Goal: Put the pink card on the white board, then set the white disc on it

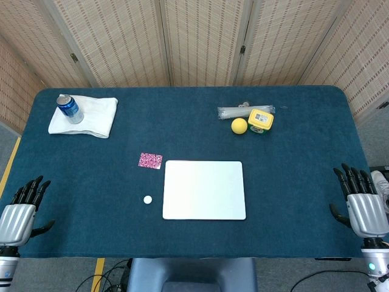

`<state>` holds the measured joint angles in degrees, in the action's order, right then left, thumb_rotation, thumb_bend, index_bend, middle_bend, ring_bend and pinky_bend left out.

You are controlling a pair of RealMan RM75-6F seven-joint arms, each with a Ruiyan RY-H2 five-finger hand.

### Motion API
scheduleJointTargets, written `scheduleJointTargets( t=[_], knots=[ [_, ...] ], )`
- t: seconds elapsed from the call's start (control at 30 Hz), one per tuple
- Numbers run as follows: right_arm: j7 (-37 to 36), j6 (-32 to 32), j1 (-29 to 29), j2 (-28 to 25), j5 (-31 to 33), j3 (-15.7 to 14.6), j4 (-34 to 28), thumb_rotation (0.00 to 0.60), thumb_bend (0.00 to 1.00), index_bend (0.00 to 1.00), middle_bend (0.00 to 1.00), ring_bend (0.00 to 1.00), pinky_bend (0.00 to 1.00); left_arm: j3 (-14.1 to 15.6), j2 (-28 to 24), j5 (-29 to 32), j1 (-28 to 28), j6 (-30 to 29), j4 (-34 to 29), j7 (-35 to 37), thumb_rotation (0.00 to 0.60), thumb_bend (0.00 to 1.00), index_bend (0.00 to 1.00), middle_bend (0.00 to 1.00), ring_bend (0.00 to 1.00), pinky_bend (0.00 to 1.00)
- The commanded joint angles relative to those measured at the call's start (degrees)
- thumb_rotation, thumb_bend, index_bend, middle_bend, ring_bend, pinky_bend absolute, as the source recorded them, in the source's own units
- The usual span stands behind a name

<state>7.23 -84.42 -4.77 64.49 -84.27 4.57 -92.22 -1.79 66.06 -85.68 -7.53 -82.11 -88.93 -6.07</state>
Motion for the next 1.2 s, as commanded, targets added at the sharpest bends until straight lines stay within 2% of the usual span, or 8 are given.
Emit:
scheduleJointTargets(
  t=[0.03, 0.43, 0.53, 0.6, 0.7, 0.8, 1.07, 1.2],
  knots=[
    [-0.1, -0.1, 0.0, -0.1, 0.1, 0.1, -0.1, 0.600, 0.23, 0.00, 0.00, 0.00, 0.00, 0.0, 0.0, 0.3, -0.2, 0.4, 0.1, 0.1, 0.600, 0.24, 0.00, 0.00, 0.00, 0.15],
    [-1.3, -1.3, 1.0, -0.6, -1.6, -1.1, -0.2, 0.600, 0.23, 0.00, 0.00, 0.00, 0.00, 1.2, 0.1, -1.0, -0.1, 0.7, -1.1, -1.3, 0.600, 0.24, 0.00, 0.00, 0.00, 0.15],
    [-1.4, -1.1, 0.9, -0.7, -1.5, -1.0, -0.4, 0.600, 0.23, 0.00, 0.00, 0.00, 0.00, -0.4, 0.9, 4.2, 0.4, 1.0, -3.0, -7.7, 0.600, 0.24, 0.00, 0.02, 0.12, 0.24],
    [-1.6, -1.3, 0.9, -0.7, -1.6, -0.8, -0.6, 0.600, 0.23, 0.00, 0.00, 0.00, 0.00, -1.6, 1.8, 5.3, 0.0, 0.5, -3.6, -9.7, 0.600, 0.24, 0.01, 0.22, 0.33, 0.37],
    [-1.7, -0.5, 0.6, -0.8, -0.9, -0.7, -0.4, 0.600, 0.23, 0.00, 0.00, 0.00, 0.00, -2.3, 2.8, 0.3, -1.9, -1.3, -2.0, -9.4, 0.600, 0.24, 0.10, 0.69, 0.72, 0.71],
    [-2.0, 0.5, 0.3, -1.0, 0.0, -0.3, -0.3, 0.600, 0.23, 0.00, 0.00, 0.00, 0.00, -3.5, 2.5, -2.2, -4.7, 0.2, -1.7, -6.1, 0.600, 0.24, 0.23, 0.96, 0.95, 0.95],
    [-3.1, 2.5, -0.5, -1.5, 0.8, -0.4, -0.4, 0.600, 0.23, 0.00, 0.00, 0.00, 0.00, -8.7, -3.0, 10.4, -15.6, 20.8, -10.2, -5.9, 0.600, 0.24, 0.30, 1.00, 1.00, 1.00],
    [-3.6, 3.7, -0.9, -1.8, 1.4, -0.3, -0.3, 0.600, 0.23, 0.00, 0.00, 0.00, 0.00, -10.0, -1.2, 17.9, -21.1, 27.0, -10.2, -13.6, 0.600, 0.24, 0.30, 1.00, 1.00, 1.00]
  ],
)
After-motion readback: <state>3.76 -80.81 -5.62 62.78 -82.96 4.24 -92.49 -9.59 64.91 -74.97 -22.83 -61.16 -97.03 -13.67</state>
